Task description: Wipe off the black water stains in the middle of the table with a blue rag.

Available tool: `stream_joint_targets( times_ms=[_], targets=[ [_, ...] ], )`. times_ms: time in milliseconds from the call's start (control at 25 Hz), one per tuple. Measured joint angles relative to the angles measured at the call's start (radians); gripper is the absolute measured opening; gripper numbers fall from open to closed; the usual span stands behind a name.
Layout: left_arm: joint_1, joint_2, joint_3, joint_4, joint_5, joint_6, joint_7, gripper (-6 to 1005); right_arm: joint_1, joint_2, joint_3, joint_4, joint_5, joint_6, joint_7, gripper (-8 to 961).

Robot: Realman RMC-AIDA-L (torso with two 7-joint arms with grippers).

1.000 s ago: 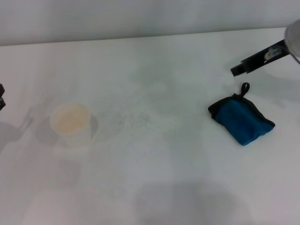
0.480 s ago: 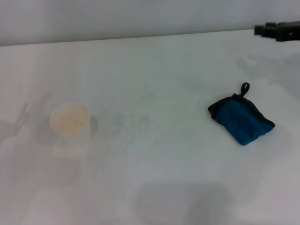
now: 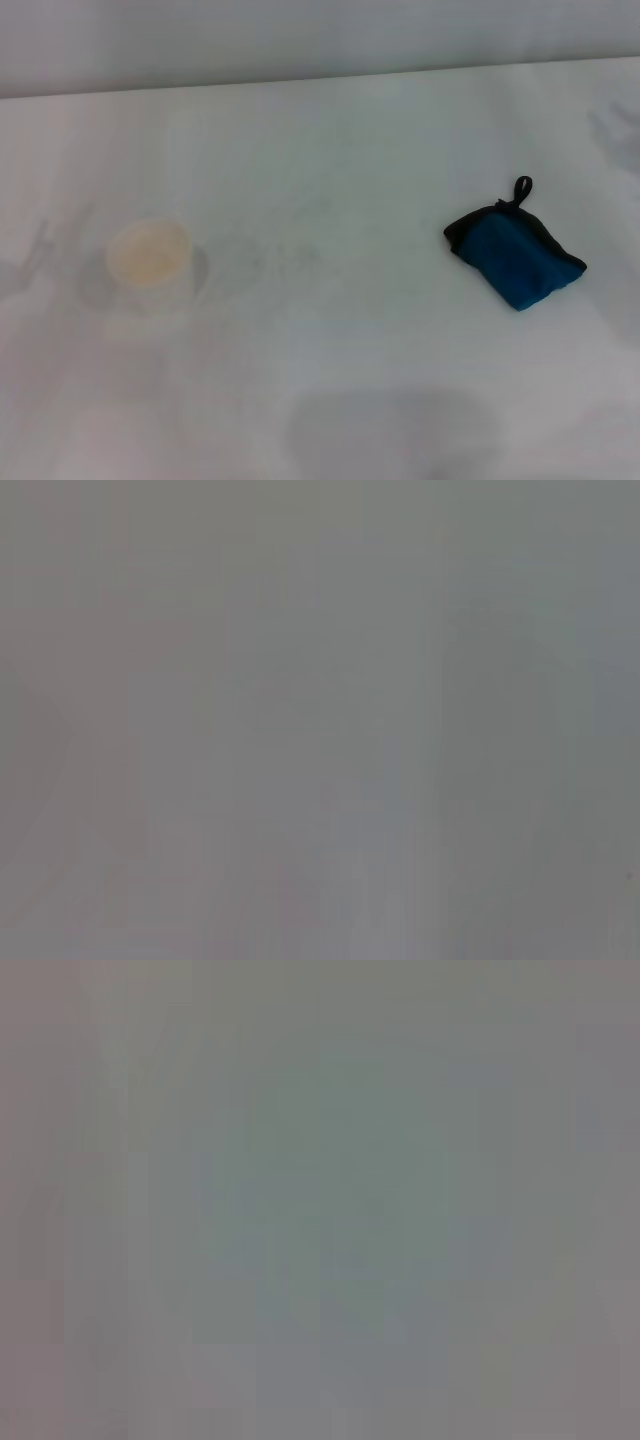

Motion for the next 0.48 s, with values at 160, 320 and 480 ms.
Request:
stream_joint_targets(
  times_ms=[160,320,480],
  targets=[
    [0.007,-0.001,0.000,0.008,0.000,-0.006,0.002,864,-0.014,0.006,0.088,0.222,0.213,0.051,-0.356,415],
    [0.021,-0.002,0.000,0.024,-0.001,-0.003,0.020,865,-0.021,0.006,0.115,0.336,0.327,0.047,-0.483,415],
    [0.030,-0.002,0.000,0.047,-0.002,-0.003,0.085,865,-0.028,0.006,0.117,0.391,0.395,0.010,-0.559,416]
  ],
)
